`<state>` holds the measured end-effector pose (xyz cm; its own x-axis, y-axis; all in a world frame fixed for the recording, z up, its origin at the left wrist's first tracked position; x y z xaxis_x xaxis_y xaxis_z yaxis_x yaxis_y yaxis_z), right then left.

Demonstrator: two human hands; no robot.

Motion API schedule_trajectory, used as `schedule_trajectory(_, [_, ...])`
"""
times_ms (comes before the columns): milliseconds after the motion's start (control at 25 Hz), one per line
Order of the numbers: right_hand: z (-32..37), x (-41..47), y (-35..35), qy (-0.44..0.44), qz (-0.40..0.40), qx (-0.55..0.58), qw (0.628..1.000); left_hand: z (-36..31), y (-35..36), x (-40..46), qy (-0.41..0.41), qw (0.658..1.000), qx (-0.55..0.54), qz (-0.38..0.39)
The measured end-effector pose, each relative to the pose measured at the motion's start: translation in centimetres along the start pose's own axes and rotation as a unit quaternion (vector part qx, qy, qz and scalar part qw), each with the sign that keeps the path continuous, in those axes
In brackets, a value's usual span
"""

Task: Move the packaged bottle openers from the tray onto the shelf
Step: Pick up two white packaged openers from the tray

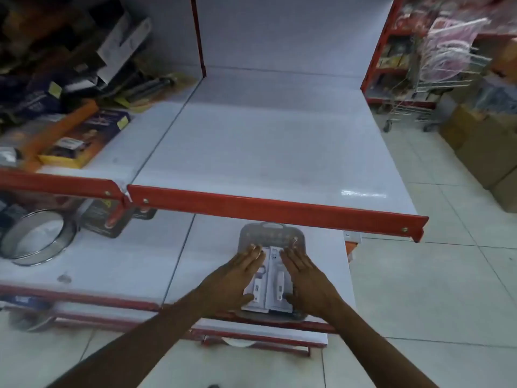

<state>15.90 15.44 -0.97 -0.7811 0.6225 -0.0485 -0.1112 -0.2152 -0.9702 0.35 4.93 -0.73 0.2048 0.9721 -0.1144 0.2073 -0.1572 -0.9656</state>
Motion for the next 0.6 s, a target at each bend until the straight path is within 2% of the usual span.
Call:
schedule_trajectory(80, [-0.7, 2.3, 1.7, 0.029, 0.148, 0.003, 0.989, 2.1, 1.0, 2.7, -0.026, 0.996, -0.013, 0.080])
schedule_trajectory(120, [-1.0, 3.4, 2.1, 0.038, 0.189, -0.021, 0.981, 3.0, 1.5, 3.9, -0.035, 0.993, -0.009, 0.114])
schedule_trajectory(240, [-0.9, 5.9, 2.4, 0.052, 0.213, -0.044, 0.975, 4.1, 2.4, 6.4, -0.043, 0.988, -0.005, 0.151])
schedule_trajectory(320, [-0.7, 6.5, 2.6, 0.041, 0.211, -0.063, 0.974, 4.2, 3.1, 6.8, -0.044, 0.989, -0.003, 0.143])
schedule_trajectory(440, [-1.0, 6.9, 1.8, 0.048, 0.161, -0.085, 0.982, 4.6, 2.0, 7.3, -0.053, 0.992, 0.041, 0.109])
schedule_trajectory(520, [-1.1, 6.5, 0.1, 0.077, 0.124, -0.040, 0.989, 4.5, 0.1, 7.0, -0.066, 0.995, 0.026, 0.074])
schedule_trajectory(600, [-1.0, 5.7, -2.5, 0.102, 0.085, 0.061, 0.989, 4.2, -2.1, 5.7, -0.092, 0.993, -0.073, 0.020])
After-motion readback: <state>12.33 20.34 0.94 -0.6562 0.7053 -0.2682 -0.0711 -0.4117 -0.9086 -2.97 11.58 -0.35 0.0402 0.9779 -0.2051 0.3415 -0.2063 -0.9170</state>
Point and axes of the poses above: each hand's wrist, its own x-axis towards the middle knuckle, its own y-axis out of the palm, z = x × y, the point moved 5 cm from there along x, towards the middle knuckle, and after that the axes turned 8 degrees about y, right-handed, at the moved point
